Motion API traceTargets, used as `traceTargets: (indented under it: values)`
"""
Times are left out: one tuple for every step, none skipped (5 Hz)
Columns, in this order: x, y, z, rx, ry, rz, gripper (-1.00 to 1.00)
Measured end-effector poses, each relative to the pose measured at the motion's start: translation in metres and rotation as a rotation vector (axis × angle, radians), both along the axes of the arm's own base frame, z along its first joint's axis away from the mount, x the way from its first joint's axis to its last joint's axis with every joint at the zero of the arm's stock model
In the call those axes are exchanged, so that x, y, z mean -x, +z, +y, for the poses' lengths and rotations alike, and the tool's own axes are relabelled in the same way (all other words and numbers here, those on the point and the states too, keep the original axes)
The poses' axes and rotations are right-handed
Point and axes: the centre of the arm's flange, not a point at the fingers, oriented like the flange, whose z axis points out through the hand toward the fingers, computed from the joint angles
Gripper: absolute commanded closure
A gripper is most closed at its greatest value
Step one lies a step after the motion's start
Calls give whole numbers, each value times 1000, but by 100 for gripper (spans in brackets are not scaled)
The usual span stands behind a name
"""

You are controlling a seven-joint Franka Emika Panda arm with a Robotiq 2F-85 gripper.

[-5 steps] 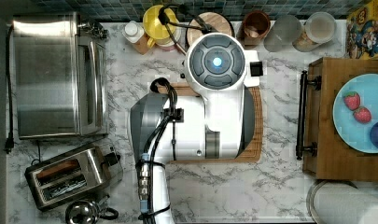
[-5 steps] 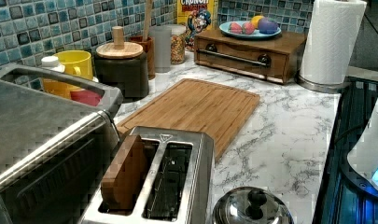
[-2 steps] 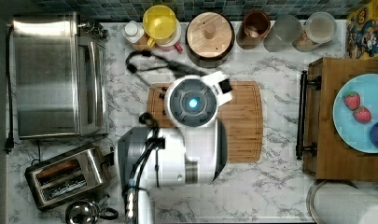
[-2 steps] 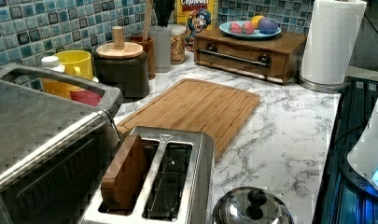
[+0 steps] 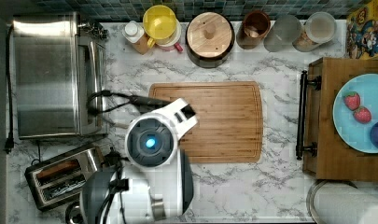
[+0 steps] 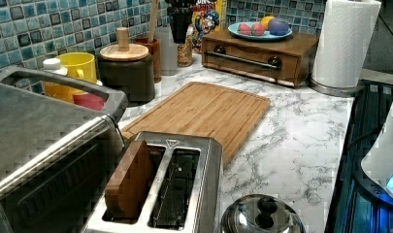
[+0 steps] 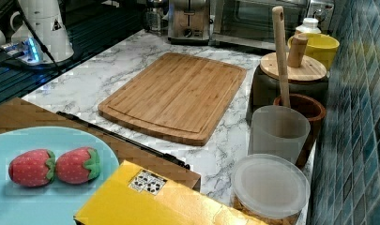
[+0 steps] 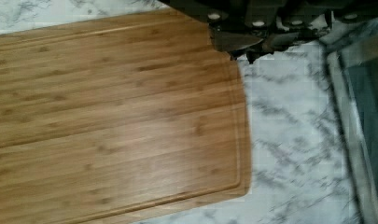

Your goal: Turn on the toaster.

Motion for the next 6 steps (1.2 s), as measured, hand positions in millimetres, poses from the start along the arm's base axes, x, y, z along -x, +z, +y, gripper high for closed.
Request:
traceTargets:
  values:
    - [12, 5, 32, -43, 81, -4, 100]
    - [21, -2, 61, -38, 167, 8, 100]
    - [28, -18, 86, -52, 251, 40, 100]
    - [30, -39, 92, -49, 324, 76, 100]
    - [35, -57, 80, -45, 372, 132, 100]
    - [37, -72, 72, -88, 411, 144, 100]
